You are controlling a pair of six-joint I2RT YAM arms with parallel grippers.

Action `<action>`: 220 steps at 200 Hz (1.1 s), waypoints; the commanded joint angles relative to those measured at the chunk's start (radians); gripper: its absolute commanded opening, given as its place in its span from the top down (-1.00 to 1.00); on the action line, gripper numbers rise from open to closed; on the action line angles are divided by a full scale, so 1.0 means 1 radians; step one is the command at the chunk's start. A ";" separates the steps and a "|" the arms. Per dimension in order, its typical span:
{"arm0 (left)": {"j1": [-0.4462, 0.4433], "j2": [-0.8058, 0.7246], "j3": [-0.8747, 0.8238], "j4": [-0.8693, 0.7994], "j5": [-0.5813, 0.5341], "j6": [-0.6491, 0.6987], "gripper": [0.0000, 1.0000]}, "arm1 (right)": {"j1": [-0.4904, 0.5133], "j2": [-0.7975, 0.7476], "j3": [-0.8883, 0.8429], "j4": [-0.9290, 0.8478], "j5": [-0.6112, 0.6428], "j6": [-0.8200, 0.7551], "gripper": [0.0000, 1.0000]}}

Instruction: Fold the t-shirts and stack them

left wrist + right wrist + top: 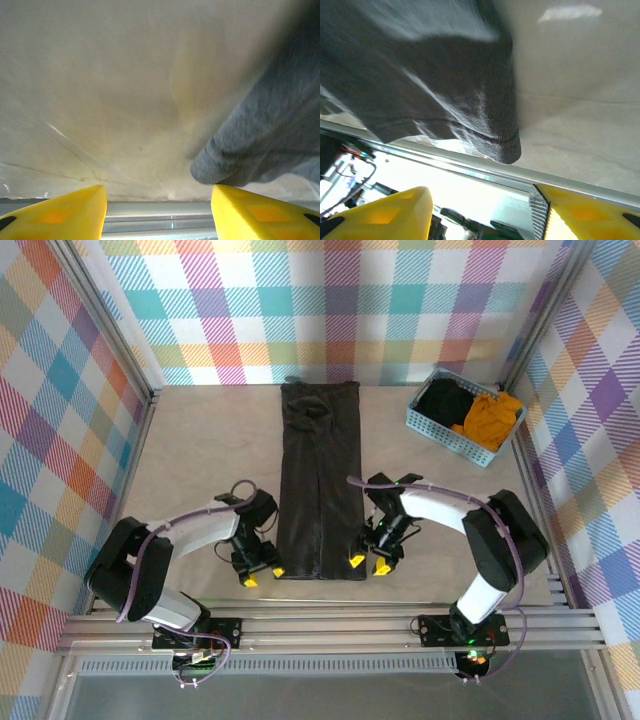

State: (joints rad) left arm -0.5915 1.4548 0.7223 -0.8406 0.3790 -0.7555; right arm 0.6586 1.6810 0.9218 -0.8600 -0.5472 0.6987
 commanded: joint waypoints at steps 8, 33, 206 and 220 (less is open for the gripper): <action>-0.028 -0.021 -0.024 0.146 0.056 -0.064 -0.18 | 0.019 0.039 -0.030 0.099 -0.024 0.061 -0.08; -0.055 0.020 -0.024 0.202 0.024 -0.098 -0.12 | 0.034 0.070 -0.018 0.144 -0.018 0.094 -0.04; -0.059 -0.002 0.192 0.071 -0.015 0.011 1.00 | 0.061 -0.081 0.069 0.061 0.121 0.123 1.00; -0.059 -0.018 0.227 0.050 -0.027 0.017 1.00 | 0.061 -0.137 0.065 0.043 0.135 0.136 1.00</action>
State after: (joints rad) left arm -0.6403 1.4460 0.8696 -0.7147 0.3508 -0.7967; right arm 0.7128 1.6455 0.9607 -0.7555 -0.4370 0.8230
